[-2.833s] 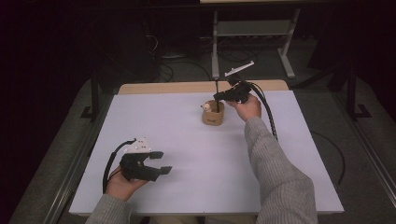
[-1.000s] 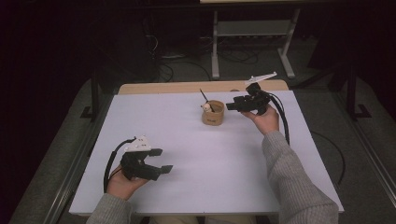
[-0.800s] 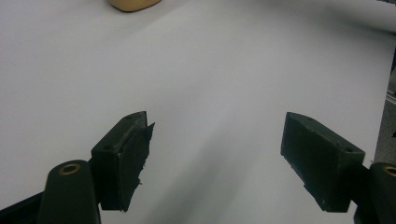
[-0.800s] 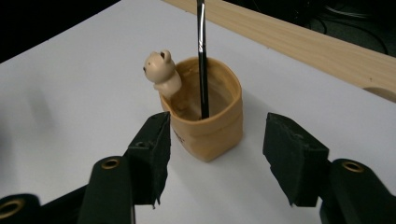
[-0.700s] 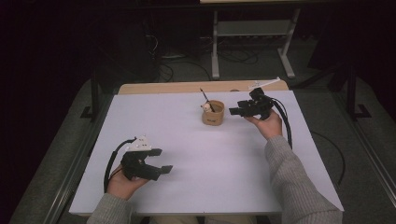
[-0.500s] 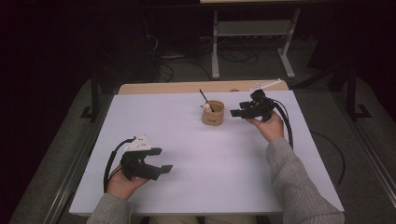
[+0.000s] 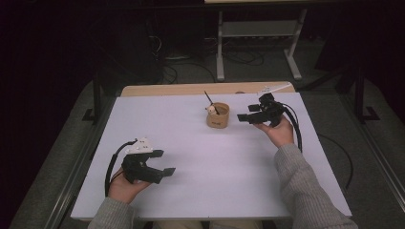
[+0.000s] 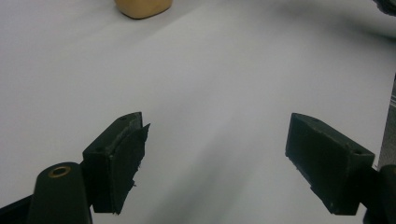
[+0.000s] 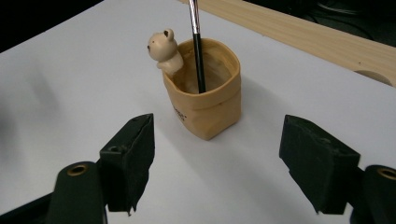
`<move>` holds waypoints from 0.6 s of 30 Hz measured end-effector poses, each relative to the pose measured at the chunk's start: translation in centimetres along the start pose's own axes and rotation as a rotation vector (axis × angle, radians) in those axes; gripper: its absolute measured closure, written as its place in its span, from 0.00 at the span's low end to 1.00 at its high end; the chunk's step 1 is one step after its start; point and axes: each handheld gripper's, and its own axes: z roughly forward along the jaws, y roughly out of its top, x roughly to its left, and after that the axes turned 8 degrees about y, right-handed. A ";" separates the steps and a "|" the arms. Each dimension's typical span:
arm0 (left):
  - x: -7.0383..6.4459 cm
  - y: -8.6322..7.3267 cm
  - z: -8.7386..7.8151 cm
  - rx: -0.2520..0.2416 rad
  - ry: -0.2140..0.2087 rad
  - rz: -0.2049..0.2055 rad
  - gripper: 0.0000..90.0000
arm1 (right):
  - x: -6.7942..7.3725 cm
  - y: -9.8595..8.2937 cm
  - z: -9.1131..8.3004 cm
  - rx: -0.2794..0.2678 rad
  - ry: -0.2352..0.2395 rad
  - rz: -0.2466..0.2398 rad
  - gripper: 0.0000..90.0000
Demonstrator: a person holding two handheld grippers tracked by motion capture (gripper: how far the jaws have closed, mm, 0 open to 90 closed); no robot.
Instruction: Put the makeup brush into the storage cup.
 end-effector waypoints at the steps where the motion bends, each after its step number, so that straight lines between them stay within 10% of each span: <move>1: 0.0 0.0 0.0 0.001 0.001 0.001 0.21 | 0.1 0.0 -0.1 -0.003 -0.001 -0.004 0.28; 18: 0.1 0.0 0.0 -0.001 -0.002 0.005 0.19 | 1.1 -1.1 -1.8 -0.008 0.002 -0.031 0.23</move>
